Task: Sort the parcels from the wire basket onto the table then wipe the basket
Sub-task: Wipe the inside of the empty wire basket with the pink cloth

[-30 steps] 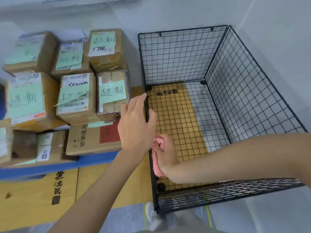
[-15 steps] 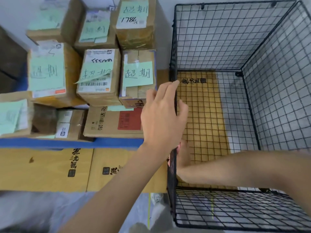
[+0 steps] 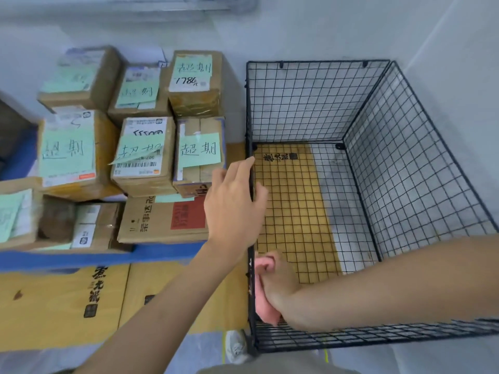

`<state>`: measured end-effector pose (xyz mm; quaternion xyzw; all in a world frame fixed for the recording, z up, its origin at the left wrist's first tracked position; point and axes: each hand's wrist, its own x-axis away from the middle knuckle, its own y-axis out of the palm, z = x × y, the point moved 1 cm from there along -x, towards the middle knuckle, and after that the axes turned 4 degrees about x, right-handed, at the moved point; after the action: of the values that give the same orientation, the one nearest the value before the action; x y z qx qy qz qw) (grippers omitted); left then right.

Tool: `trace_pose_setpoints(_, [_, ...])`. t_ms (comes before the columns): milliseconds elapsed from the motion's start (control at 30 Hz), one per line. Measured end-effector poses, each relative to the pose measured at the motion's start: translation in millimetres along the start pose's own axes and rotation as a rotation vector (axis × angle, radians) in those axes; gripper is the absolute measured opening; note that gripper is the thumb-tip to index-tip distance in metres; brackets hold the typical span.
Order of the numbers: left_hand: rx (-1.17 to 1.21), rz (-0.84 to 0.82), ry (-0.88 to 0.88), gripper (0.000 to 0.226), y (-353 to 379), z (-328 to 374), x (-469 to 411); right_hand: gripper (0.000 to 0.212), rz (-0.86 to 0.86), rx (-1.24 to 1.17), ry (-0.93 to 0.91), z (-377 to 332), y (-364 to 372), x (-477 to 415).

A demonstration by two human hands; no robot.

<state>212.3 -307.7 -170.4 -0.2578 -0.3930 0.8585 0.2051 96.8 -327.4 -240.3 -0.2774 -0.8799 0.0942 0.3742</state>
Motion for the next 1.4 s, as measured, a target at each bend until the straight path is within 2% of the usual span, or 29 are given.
trace_pose_setpoints(233, [0.040, -0.014, -0.019, 0.043, 0, -2, -1, 0.010, 0.115, -0.198, -0.219, -28, -22, 1])
trace_pose_setpoints(400, [0.056, -0.002, 0.005, 0.046, 0, 3, -15, 0.006, 0.257, -0.356, -0.189, -58, -40, -42])
trace_pose_setpoints(600, [0.073, 0.025, -0.013, 0.050, 12, 18, -77, 0.008, 0.442, -0.404, -0.298, -109, -109, -99])
trace_pose_setpoints(667, [0.074, 0.020, -0.063, 0.052, 22, 21, -100, 0.007, 0.477, -0.379, -0.328, -125, -131, -115])
trace_pose_setpoints(800, [0.057, -0.020, -0.119, 0.054, 41, 21, -136, 0.027, 0.522, -0.294, -0.426, -147, -162, -138])
trace_pose_setpoints(933, [0.045, -0.079, -0.159, 0.059, 53, 9, -147, 0.018, 0.549, -0.164, -0.490, -158, -174, -165])
trace_pose_setpoints(1067, [0.068, -0.062, -0.116, 0.062, 57, 5, -139, 0.024, 0.581, -0.027, -0.587, -176, -184, -182])
trace_pose_setpoints(1200, [0.061, -0.058, -0.121, 0.062, 54, 4, -126, 0.018, 0.613, 0.084, -0.688, -196, -199, -201])
trace_pose_setpoints(1400, [0.014, -0.038, -0.137, 0.067, 52, 9, -99, 0.017, 0.659, 0.218, -0.733, -211, -212, -214])
